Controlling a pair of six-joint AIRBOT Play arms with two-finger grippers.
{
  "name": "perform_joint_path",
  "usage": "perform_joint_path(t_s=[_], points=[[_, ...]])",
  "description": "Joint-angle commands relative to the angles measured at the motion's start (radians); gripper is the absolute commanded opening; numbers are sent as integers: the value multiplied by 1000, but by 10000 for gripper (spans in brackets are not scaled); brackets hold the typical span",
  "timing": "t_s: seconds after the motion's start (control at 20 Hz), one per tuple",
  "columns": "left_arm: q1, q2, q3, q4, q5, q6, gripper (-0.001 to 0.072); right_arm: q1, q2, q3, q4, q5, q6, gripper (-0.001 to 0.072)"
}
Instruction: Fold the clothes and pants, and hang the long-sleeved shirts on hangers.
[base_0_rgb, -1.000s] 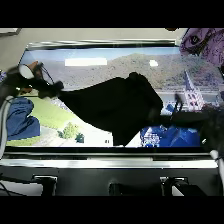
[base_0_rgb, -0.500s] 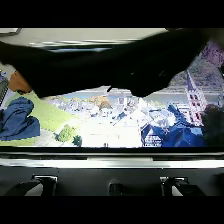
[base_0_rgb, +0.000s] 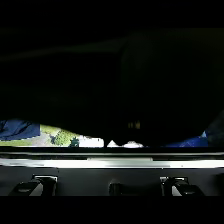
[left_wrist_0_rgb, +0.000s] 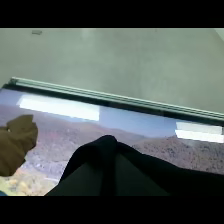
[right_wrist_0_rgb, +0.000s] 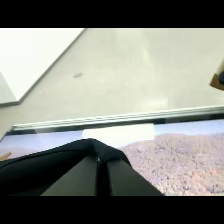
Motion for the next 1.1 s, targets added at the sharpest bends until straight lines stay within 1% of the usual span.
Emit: perform_joint_path(t_s=[0.0, 0.05, 0.2, 0.3, 0.4, 0.55, 0.65, 0.75, 0.8, 0.85, 0.9, 0.95, 1.0, 1.05], points=[[1, -49, -109, 18, -37, -69, 15, 0, -142, 6, -42, -6, 39, 28], [1, -87, -162, 5, -39, -84, 15, 0, -219, 6, -42, -6, 37, 28], [-3, -252, -329, -83, -5, -82, 15, 0, -470, 6, -40, -1, 31, 28], [-4, -394, -422, -147, 63, -82, 16, 0, -648, 6, -16, 16, 31, 28], [-13, -553, -476, -181, 158, -83, 16, 1, -817, 4, 51, 59, 31, 28], [-27, -789, -473, -219, 265, -87, 17, 8, -1028, -6, 150, 122, 37, 29], [-32, -907, -452, -225, 289, -87, 16, 32, -1129, -6, 151, 126, 54, 31], [-31, -985, -425, -225, 287, -86, 17, 53, -1192, -6, 150, 126, 53, 34], [-31, -1001, -418, -225, 288, -86, 17, 63, -1209, -6, 150, 125, 54, 62], [-30, -1006, -415, -220, 288, -85, 22, 70, -1215, -6, 151, 124, 55, 135], [-23, -1001, -408, -213, 278, -70, 83, 70, -1211, -6, 151, 115, 55, 157], [-10, -997, -388, -193, 243, -68, 254, 68, -1199, -6, 146, 82, 48, 159], [10, -988, -361, -170, 189, -67, 475, 59, -1178, -6, 139, 27, 14, 216], [36, -973, -336, -154, 134, -50, 584, 48, -1153, -6, 137, -34, -37, 269]])
